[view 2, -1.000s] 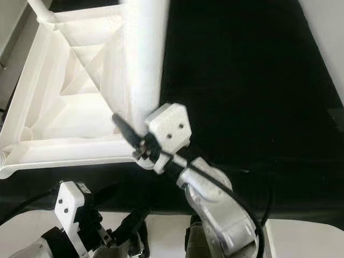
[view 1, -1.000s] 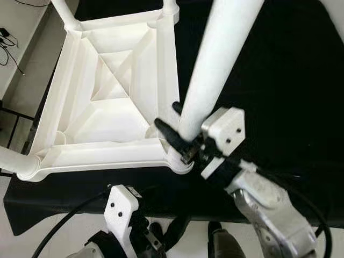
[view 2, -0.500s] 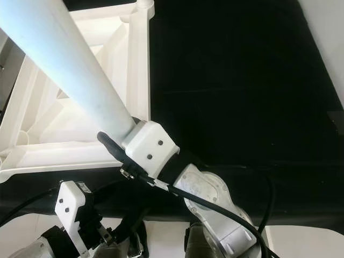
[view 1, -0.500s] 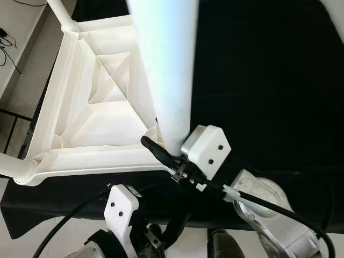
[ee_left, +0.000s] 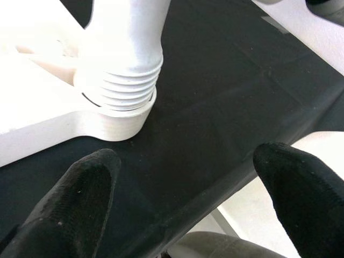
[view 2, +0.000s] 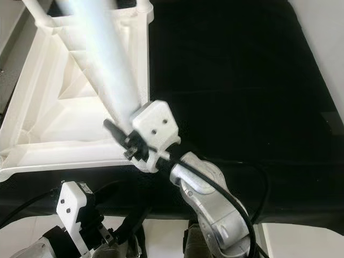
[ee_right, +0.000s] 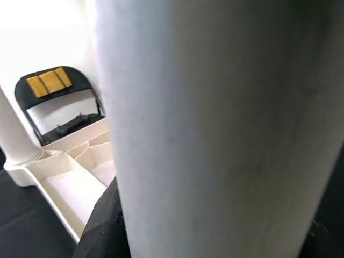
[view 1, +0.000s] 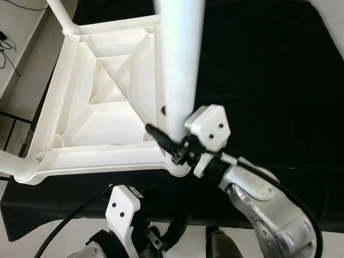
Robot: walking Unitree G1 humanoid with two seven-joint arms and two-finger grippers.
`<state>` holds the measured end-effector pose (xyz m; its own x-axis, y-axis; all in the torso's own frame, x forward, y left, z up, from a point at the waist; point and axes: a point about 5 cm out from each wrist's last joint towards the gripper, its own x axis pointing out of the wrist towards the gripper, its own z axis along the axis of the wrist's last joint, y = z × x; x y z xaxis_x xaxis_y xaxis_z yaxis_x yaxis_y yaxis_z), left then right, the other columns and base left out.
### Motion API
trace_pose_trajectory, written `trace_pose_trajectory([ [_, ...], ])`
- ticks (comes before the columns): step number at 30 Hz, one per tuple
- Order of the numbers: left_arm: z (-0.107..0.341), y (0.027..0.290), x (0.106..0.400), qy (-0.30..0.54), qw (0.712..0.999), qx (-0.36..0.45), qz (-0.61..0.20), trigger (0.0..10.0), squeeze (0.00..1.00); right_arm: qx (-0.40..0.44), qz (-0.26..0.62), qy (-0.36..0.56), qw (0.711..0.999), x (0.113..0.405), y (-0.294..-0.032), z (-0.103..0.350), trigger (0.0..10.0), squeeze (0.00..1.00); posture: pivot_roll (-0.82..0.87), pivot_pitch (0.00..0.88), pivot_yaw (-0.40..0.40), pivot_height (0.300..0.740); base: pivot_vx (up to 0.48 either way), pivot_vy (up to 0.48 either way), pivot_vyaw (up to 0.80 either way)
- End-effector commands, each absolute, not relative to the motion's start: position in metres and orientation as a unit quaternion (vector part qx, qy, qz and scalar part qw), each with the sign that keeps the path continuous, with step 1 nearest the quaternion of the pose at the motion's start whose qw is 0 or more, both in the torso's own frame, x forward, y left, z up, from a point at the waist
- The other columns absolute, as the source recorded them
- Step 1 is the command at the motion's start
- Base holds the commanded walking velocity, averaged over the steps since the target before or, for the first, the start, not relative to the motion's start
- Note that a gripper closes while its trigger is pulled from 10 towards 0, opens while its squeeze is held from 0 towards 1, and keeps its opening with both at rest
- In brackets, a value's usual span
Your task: Building children table
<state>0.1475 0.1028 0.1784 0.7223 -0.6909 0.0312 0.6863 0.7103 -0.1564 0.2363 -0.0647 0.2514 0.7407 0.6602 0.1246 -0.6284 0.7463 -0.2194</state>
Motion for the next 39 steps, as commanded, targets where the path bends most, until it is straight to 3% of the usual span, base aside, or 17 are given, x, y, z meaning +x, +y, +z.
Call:
trace_pose_trajectory([
  [1,0.175,0.106,0.148,0.023,0.929,-0.08,-0.36,10.0,0.0,-0.091,0.302,0.09,0.945,0.252,-0.078,0.189,10.0,0.0,-0.03,0.384,0.087,0.74,0.0,0.0,0.0],
  [7,0.199,0.126,0.175,-0.045,0.954,-0.025,-0.296,10.0,0.0,-0.107,0.316,0.062,0.941,0.249,-0.072,0.192,10.0,0.0,-0.01,0.359,0.095,0.74,0.0,0.0,0.0],
  [14,0.241,0.135,0.196,-0.132,0.947,-0.012,-0.293,10.0,0.0,-0.112,0.323,0.052,0.938,0.248,-0.068,0.192,10.0,0.0,-0.01,0.348,0.099,0.74,0.0,0.0,0.0],
  [17,0.265,0.134,0.203,-0.174,0.933,-0.026,-0.314,10.0,0.0,-0.12,0.33,0.044,0.935,0.247,-0.066,0.192,10.0,0.0,-0.01,0.343,0.101,0.74,0.0,0.0,0.0],
  [18,0.302,0.124,0.207,-0.225,0.89,-0.054,-0.393,10.0,0.0,-0.125,0.339,0.034,0.932,0.246,-0.061,0.192,10.0,0.0,-0.01,0.337,0.105,0.74,0.0,0.0,0.0],
  [19,0.313,0.121,0.207,-0.238,0.872,-0.058,-0.424,10.0,0.0,-0.125,0.341,0.031,0.931,0.246,-0.059,0.192,10.0,0.0,-0.01,0.331,0.109,0.74,0.0,0.0,0.0],
  [24,0.333,0.116,0.206,-0.259,0.838,-0.067,-0.475,10.0,0.0,-0.126,0.343,0.029,0.93,0.247,-0.057,0.191,10.0,0.0,-0.01,0.324,0.114,0.74,0.0,0.0,0.0],
  [29,0.344,0.117,0.207,-0.246,0.815,-0.059,-0.522,10.0,0.0,-0.128,0.343,0.027,0.93,0.248,-0.056,0.19,10.0,0.0,-0.01,0.317,0.122,0.74,0.0,0.0,0.0],
  [34,0.312,0.13,0.2,-0.112,0.818,0.013,-0.564,10.0,0.0,-0.132,0.34,0.024,0.931,0.252,-0.058,0.188,10.0,0.0,-0.01,0.312,0.124,0.74,0.0,0.0,0.0],
  [39,0.295,0.139,0.19,-0.053,0.817,0.047,-0.573,10.0,0.0,-0.133,0.349,0.026,0.927,0.252,-0.058,0.188,10.0,0.0,-0.02,0.314,0.116,0.74,0.0,0.0,0.0],
])
